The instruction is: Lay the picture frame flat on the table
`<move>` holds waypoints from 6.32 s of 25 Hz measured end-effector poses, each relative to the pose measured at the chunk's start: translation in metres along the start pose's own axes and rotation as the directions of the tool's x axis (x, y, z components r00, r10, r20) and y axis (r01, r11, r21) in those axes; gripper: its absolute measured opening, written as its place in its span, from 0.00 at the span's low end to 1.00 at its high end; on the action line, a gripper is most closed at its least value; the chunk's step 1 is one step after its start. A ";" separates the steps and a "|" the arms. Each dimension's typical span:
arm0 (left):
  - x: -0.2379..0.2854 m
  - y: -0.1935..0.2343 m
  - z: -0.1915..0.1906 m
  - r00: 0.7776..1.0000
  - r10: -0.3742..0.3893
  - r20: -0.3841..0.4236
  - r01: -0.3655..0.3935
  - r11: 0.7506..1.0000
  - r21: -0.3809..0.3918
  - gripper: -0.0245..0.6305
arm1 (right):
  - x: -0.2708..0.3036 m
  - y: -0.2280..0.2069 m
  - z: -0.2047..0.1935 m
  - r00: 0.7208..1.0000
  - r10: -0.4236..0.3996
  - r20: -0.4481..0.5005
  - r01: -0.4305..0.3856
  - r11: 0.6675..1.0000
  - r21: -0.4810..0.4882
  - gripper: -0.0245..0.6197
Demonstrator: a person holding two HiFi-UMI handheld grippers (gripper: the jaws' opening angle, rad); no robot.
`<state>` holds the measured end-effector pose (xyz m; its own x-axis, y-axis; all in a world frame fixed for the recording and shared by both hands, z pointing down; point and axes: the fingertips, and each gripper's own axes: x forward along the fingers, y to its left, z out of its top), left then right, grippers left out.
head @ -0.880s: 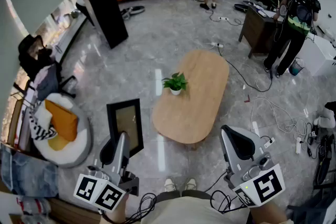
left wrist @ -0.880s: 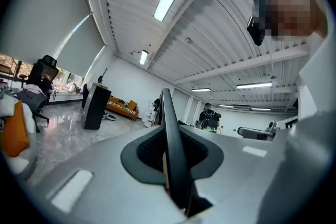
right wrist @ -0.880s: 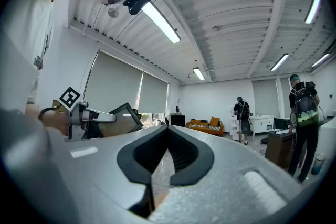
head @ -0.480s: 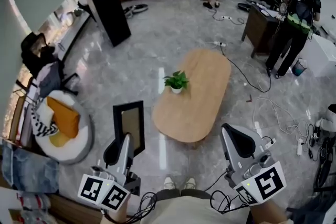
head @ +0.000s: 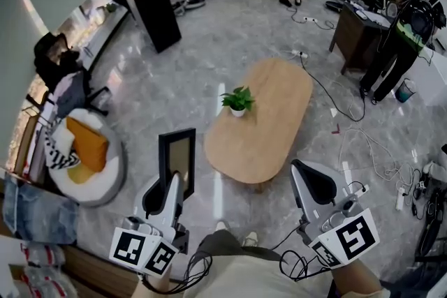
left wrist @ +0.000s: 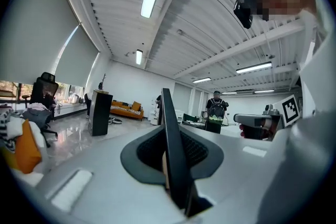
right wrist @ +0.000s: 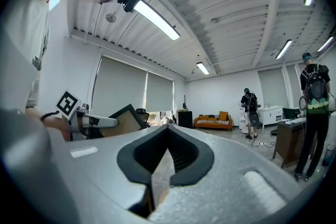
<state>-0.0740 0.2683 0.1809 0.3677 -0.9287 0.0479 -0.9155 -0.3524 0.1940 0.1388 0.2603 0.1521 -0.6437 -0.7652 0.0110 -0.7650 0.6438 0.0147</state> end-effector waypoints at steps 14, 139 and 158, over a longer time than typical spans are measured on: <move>0.034 0.020 -0.016 1.000 -0.012 -0.020 0.012 1.000 -0.002 0.14 | 0.043 -0.011 -0.018 0.999 0.023 -0.033 -0.023 1.000 0.001 0.04; 0.387 0.315 -0.614 0.628 -0.097 -0.772 -0.116 0.969 -0.216 0.33 | 0.406 -0.112 -0.520 0.782 0.229 -0.580 -0.066 0.955 0.288 0.04; 0.380 0.315 -0.569 0.655 0.029 -0.755 -0.107 0.993 -0.055 0.28 | 0.403 -0.125 -0.512 0.774 0.221 -0.593 -0.071 0.962 0.264 0.04</move>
<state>-0.1299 -0.1303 0.8180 0.3375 -0.5314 0.7770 -0.9393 -0.2443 0.2409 -0.0158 -0.1288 0.6665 -0.6562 -0.4511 0.6049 -0.6946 0.6742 -0.2508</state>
